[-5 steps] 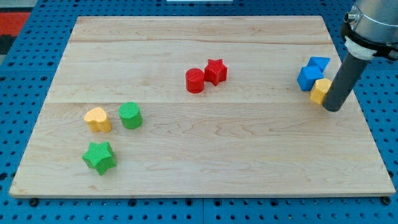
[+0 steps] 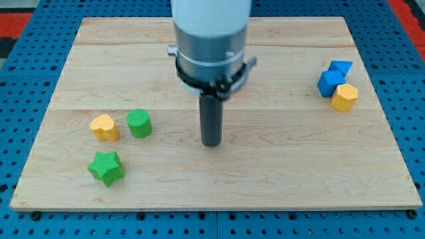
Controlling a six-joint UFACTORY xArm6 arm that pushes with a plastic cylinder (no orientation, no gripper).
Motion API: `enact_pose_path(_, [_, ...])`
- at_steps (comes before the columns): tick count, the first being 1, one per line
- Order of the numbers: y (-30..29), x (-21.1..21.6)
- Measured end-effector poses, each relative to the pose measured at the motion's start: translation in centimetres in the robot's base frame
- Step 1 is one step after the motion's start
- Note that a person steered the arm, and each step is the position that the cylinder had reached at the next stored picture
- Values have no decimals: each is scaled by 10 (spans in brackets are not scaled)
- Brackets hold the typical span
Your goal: Push the yellow heart towards the blue blocks
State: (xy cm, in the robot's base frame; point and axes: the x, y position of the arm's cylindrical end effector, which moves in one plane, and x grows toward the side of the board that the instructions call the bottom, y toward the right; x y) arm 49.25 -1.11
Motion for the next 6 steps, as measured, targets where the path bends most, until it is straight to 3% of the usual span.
enact_pose_path(1, [-28, -61])
enact_pose_path(3, [-197, -57])
enact_pose_path(5, [-213, -13])
enact_pose_path(6, [-189, -12])
